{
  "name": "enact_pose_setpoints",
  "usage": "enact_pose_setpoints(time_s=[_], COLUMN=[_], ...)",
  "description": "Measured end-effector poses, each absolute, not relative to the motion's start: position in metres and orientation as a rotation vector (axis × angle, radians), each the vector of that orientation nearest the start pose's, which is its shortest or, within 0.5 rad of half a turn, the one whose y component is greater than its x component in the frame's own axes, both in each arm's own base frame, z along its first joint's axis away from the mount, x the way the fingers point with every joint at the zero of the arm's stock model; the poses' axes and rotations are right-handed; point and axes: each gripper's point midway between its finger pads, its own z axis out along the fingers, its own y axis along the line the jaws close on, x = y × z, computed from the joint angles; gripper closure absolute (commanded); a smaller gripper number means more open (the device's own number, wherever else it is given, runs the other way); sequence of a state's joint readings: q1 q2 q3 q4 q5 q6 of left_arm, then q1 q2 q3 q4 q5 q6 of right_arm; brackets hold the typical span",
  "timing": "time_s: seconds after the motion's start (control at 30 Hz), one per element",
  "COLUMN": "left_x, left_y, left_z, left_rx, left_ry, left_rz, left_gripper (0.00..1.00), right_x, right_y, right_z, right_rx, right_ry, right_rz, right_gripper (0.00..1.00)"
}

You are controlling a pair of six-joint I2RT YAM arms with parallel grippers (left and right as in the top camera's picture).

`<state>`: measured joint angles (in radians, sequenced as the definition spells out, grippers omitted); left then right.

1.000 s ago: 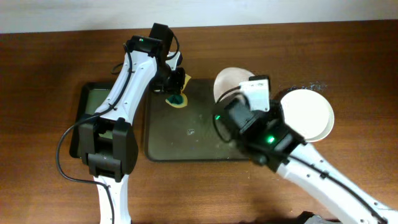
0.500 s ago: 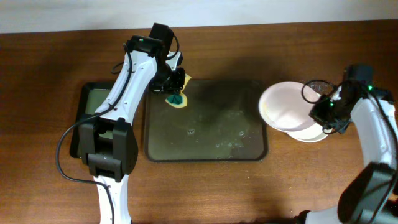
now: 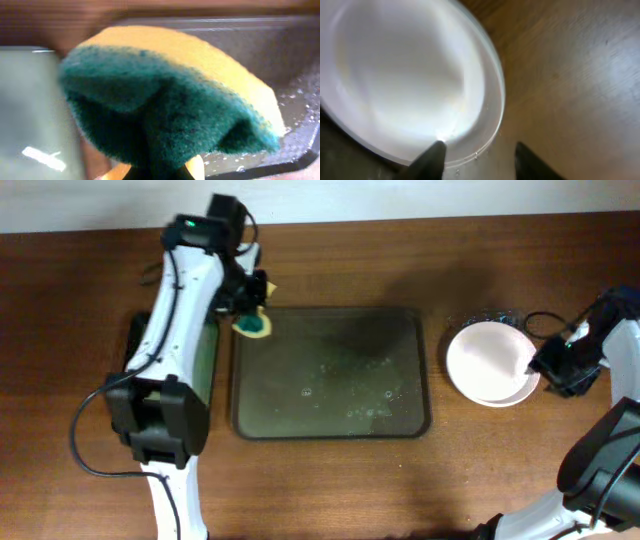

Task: Clean dirty plates on tray and stack at the side
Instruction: 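Lift the plate with right gripper and stack it on the pile, then place the sponge back in the small tray with left gripper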

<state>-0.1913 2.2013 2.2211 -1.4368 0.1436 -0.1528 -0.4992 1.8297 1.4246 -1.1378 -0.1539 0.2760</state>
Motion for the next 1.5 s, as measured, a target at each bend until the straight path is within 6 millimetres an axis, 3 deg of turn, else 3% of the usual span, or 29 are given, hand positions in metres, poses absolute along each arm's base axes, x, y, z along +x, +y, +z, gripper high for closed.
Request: enact_pose_setpoints(time_s=[0.03, 0.07, 0.17, 0.23, 0.3, 0.37, 0.43, 0.5, 0.53, 0.57, 0.6, 0.63, 0.73, 0.77, 0.83, 0.9, 1.0, 1.03, 1.1, 1.17, 1.3, 1.43, 1.5], left_x=[0.445, 0.446, 0.425, 0.416, 0.414, 0.41, 0.415, 0.414, 0.407, 0.404, 0.401, 0.402, 0.402, 0.407, 0.424, 0.427, 0.443, 0.446, 0.459, 0.462, 0.463, 0.463, 0.463], left_y=[-0.095, -0.08, -0.035, -0.004, 0.028, 0.058, 0.069, 0.073, 0.073, 0.073, 0.071, 0.069, 0.06, 0.058, 0.052, 0.046, 0.035, 0.031, 0.018, 0.012, 0.007, 0.006, 0.006], left_z=[0.162, 0.171, 0.176, 0.173, 0.164, 0.138, 0.111, 0.078, 0.061, 0.05, 0.046, 0.047, 0.063, 0.076, 0.12, 0.153, 0.213, 0.222, 0.24, 0.243, 0.244, 0.245, 0.245], left_rx=[0.044, 0.015, -0.074, -0.127, -0.189, -0.237, -0.222, -0.161, -0.133, -0.114, -0.086, -0.087, -0.078, -0.082, -0.081, -0.079, -0.064, -0.056, -0.029, -0.02, -0.011, -0.01, -0.01], left_ry=[2.996, 2.988, 3.076, 3.115, 3.133, 3.161, 3.159, 3.175, 3.201, 3.212, 3.222, 3.219, 3.232, 3.213, 3.132, 3.088, 2.915, 2.884, 2.789, 2.765, 2.755, 2.753, 2.753], left_rz=[-0.22, -0.2, -0.148, -0.078, 0.029, 0.138, 0.18, 0.197, 0.201, 0.2, 0.187, 0.163, 0.08, 0.059, -0.003, -0.052, -0.134, -0.169, -0.268, -0.322, -0.361, -0.371, -0.371], left_gripper=[1.0, 1.0, 1.0, 1.0, 1.0, 1.0, 1.0, 1.0, 0.85, 0.78, 0.58, 0.0, 0.01, 0.0, 0.0, 0.0, 0.0, 0.0, 0.0, 0.0, 0.0, 0.01, 0.0], right_x=[0.32, 0.326, 0.35, 0.36, 0.364, 0.369, 0.37, 0.37, 0.369, 0.369, 0.368, 0.367, 0.362, 0.357, 0.356, 0.349, 0.326, 0.319, 0.29, 0.253, 0.192, 0.158, 0.145], right_y=[-0.137, -0.13, -0.097, -0.066, -0.044, -0.021, -0.009, -0.002, 0.0, 0.0, 0.0, 0.0, 0.0, 0.0, 0.0, 0.0, 0.001, 0.002, 0.004, 0.006, 0.01, 0.012, 0.013], right_z=[0.098, 0.114, 0.154, 0.164, 0.164, 0.165, 0.165, 0.164, 0.164, 0.164, 0.164, 0.163, 0.163, 0.166, 0.181, 0.205, 0.258, 0.268, 0.307, 0.351, 0.401, 0.417, 0.414], right_rx=[1.117, 1.056, 0.811, 0.656, 0.563, 0.462, 0.411, 0.377, 0.369, 0.367, 0.368, 0.369, 0.369, 0.371, 0.368, 0.36, 0.318, 0.312, 0.284, 0.251, 0.207, 0.187, 0.189], right_ry=[2.865, 2.877, 2.867, 2.878, 2.9, 2.91, 2.918, 2.926, 2.932, 2.932, 2.934, 2.941, 2.961, 2.978, 2.958, 2.927, 2.809, 2.784, 2.661, 2.495, 2.26, 2.152, 2.16], right_rz=[0.232, 0.232, 0.227, 0.236, 0.243, 0.25, 0.244, 0.233, 0.226, 0.225, 0.22, 0.219, 0.212, 0.21, 0.208, 0.208, 0.209, 0.209, 0.209, 0.21, 0.208, 0.206, 0.206], right_gripper=[0.51, 0.37, 0.32, 0.3, 0.22, 0.19, 0.18, 0.17, 0.15, 0.15, 0.05, 0.02, 0.02, 0.02, 0.02, 0.02, 0.02, 0.02, 0.02, 0.02, 0.02, 0.02, 0.01])
